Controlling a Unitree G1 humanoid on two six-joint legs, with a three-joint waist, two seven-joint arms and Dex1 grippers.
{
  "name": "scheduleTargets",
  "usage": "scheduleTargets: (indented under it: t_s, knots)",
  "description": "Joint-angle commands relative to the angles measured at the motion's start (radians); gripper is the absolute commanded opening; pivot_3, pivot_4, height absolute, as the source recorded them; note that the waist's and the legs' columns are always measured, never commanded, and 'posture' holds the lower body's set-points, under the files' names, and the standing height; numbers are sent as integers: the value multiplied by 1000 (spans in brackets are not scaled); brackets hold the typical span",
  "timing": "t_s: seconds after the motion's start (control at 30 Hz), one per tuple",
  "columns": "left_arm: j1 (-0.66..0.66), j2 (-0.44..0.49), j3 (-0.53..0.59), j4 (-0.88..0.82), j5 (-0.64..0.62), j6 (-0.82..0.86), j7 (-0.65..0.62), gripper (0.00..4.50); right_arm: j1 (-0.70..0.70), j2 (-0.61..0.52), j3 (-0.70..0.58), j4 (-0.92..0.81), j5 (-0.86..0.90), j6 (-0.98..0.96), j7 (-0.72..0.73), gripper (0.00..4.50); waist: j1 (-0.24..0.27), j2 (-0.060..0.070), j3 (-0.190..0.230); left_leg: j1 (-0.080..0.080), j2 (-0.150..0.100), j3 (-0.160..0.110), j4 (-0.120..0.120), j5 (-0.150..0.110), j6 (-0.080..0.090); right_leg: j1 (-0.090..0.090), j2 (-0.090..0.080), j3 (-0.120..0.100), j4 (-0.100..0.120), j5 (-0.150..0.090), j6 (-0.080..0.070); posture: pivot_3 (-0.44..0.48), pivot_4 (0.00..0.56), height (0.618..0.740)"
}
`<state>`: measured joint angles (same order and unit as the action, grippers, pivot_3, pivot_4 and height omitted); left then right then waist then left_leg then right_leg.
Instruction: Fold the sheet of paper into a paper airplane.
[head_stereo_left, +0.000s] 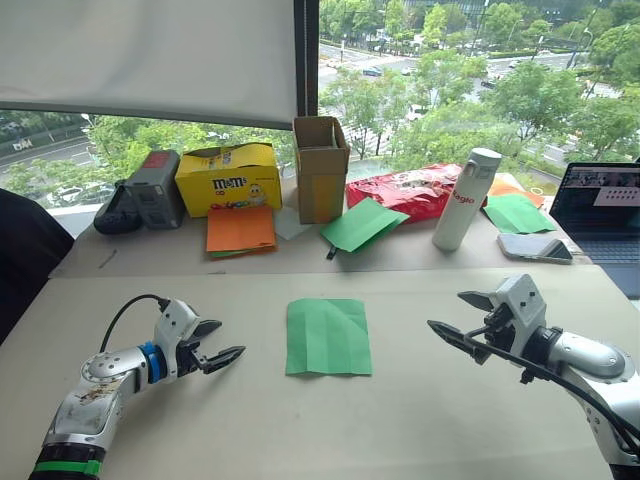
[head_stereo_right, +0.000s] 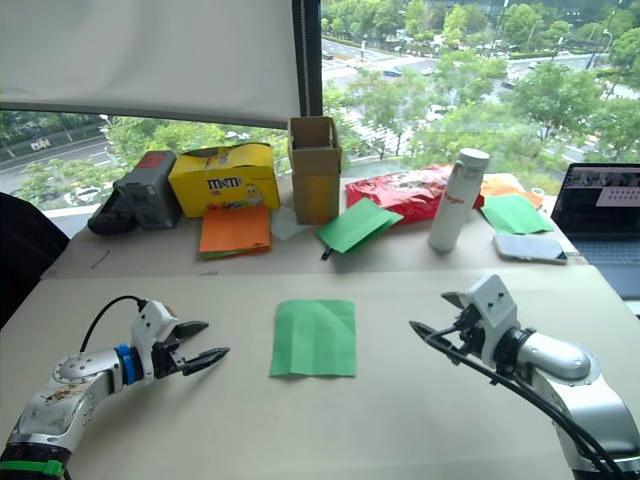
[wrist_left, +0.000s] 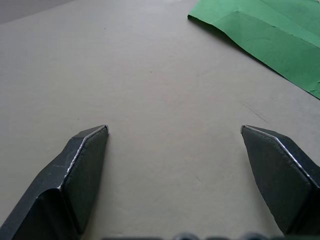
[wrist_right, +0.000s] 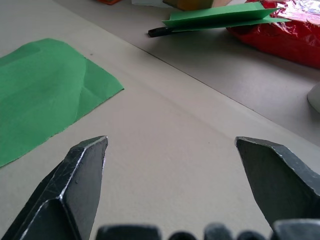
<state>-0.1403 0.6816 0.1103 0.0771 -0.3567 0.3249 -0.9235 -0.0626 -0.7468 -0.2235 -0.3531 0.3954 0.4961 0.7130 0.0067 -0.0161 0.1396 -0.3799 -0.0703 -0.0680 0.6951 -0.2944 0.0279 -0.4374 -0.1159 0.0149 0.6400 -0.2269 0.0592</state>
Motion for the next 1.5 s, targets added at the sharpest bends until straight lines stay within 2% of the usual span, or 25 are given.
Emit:
scheduleTargets:
  t_s: [0.03, 0.2, 0.37, 0.47, 0.63, 0.67, 0.8, 0.9, 1.17, 1.3, 1.43, 1.5]
  knots:
    - [-40, 10, 7, -14, -23, -1, -36, 4500, 11, -9, -35, -38, 22, 13, 2, 4477, 0, 0, 0, 0, 0, 0, 0, 0, 0, 0, 0, 0, 0, 0, 0, 0, 150, 740]
    - [-118, 39, -5, -62, -92, 42, -164, 4500, 43, -11, -45, -104, 88, 79, 21, 4477, 4, 0, 0, -1, 0, 0, 1, 0, 0, 0, 0, 0, 0, 0, 0, 0, 150, 740]
    - [-170, 77, -62, -110, -134, 88, -299, 2976, 82, -23, -42, -178, 143, 141, 40, 2953, -7, 0, 0, 0, 0, 0, 0, 0, 0, 0, 0, 0, 0, 0, 0, 0, 150, 740]
    - [-225, 78, -124, -106, -104, 69, -349, 1981, 107, -24, -35, -229, 173, 168, 42, 1928, -7, 0, 0, -1, 0, 0, 0, -1, 2, 0, 1, 0, 0, 0, 0, 0, 150, 740]
    - [-342, 5, -214, -40, -35, -24, -370, 302, 135, -20, 7, -313, 194, 214, 19, 222, 0, 0, 0, 0, 0, 0, 1, -2, 4, 1, 1, -1, 0, 0, 0, 0, 150, 740]
    - [-363, -14, -232, -18, -17, -51, -373, 17, 140, -17, 20, -326, 189, 220, 7, 0, 1, 0, 0, 0, 0, 0, 1, -2, 4, 1, 1, -1, 0, 0, 0, 0, 150, 740]
    - [-399, -85, -295, 65, 34, -128, -395, 17, 156, -39, 102, -344, 111, 235, -40, 0, -1, 0, 0, -1, 0, 2, 2, 0, 1, 1, 1, 0, 0, 0, 0, 0, 150, 740]
    - [-406, -123, -341, 151, 106, -208, -383, 17, 132, 14, 128, -344, 108, 231, -94, 0, -5, 0, 0, 0, 0, 3, 2, 0, 1, 1, 1, 0, 0, 0, 0, 0, 150, 740]
    - [-405, -163, -394, 290, 245, -323, -319, 17, 93, 35, 183, -275, 27, 205, -129, 0, -2, -1, 0, -1, -1, 3, 3, -1, 1, 1, 1, 0, 1, 0, 0, 0, 150, 740]
    - [-390, -166, -422, 322, 312, -345, -277, 17, 24, 32, 234, -207, -21, 224, -137, 0, -1, -1, 0, 1, -1, 3, 4, -1, 2, 2, 1, 0, 0, 0, 0, 0, 150, 740]
    - [-368, -173, -442, 318, 351, -322, -234, 17, -82, 50, 330, -87, -127, 177, -154, 0, 0, 0, 0, 13, 0, 3, 1, -4, 8, 13, 1, 0, -2, 0, 0, 0, 150, 740]
    - [-357, -173, -445, 311, 358, -302, -215, 17, -151, 50, 399, -17, -196, 135, -142, 0, 0, 0, -1, 14, 0, 3, 1, -5, 9, 15, 2, 0, -5, 0, 0, 0, 150, 740]
